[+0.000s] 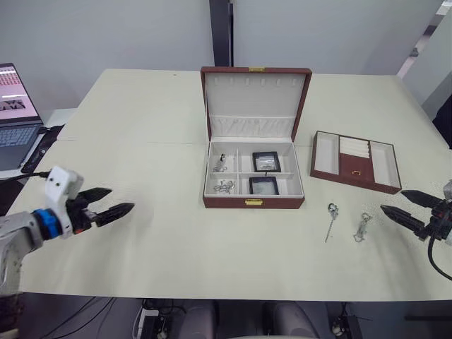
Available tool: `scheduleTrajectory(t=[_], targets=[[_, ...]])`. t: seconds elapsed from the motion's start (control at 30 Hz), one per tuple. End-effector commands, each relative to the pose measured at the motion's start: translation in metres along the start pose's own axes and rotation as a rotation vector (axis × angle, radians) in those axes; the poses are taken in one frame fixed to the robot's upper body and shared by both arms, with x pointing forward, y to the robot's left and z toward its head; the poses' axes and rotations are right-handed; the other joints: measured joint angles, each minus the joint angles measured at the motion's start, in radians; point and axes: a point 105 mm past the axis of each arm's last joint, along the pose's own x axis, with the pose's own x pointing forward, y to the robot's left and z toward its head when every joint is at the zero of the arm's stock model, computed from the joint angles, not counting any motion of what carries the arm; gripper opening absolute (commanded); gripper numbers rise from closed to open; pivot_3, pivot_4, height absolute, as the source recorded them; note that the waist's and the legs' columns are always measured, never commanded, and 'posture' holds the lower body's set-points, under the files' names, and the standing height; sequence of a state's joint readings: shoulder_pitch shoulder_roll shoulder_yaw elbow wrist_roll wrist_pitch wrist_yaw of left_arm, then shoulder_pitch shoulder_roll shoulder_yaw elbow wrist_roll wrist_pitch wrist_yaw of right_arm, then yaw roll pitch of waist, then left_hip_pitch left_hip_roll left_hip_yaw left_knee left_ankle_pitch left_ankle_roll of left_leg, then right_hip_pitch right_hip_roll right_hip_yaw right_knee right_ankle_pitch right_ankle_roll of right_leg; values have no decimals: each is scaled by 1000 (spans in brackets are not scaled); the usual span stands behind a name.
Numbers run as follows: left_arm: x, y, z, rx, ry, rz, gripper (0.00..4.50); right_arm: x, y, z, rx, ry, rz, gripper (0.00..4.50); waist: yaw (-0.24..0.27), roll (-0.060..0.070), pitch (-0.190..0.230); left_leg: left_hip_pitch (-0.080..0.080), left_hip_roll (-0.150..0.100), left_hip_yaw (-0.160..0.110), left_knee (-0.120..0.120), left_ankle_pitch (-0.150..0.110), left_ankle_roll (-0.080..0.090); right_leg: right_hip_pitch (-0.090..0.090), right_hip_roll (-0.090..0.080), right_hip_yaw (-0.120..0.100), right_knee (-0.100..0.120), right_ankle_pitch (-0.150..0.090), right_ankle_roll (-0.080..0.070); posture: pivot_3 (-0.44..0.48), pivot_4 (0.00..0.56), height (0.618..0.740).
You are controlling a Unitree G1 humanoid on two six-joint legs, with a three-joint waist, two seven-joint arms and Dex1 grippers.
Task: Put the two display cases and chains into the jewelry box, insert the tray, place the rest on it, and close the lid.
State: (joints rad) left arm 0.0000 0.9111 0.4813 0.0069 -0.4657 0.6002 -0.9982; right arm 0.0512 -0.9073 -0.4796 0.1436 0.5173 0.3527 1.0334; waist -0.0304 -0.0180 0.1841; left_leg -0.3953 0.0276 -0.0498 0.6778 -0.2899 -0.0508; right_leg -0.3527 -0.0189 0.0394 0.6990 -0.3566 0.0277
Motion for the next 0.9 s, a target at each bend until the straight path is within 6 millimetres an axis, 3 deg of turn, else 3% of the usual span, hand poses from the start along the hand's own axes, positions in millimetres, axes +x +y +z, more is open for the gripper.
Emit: scheduleTrajectory(t=[0.03,0.23,0.9], targets=[[-27,16,1,34,-19,132,4418,-8,-17,5,-33,-13,-51,4500,0,0,0,0,0,0,0,0,0,0,0,0,0,0,0,0,150,740],[-40,22,-19,-9,-10,208,4418,-3,-25,-9,-33,31,-54,4500,-1,0,0,2,0,1,-1,0,0,1,0,1,0,0,0,0,150,740],[-29,17,-14,-2,-38,196,4418,-5,-31,-12,-46,58,-50,4500,-1,1,0,2,0,2,-1,0,0,1,0,1,0,0,0,0,150,740]])
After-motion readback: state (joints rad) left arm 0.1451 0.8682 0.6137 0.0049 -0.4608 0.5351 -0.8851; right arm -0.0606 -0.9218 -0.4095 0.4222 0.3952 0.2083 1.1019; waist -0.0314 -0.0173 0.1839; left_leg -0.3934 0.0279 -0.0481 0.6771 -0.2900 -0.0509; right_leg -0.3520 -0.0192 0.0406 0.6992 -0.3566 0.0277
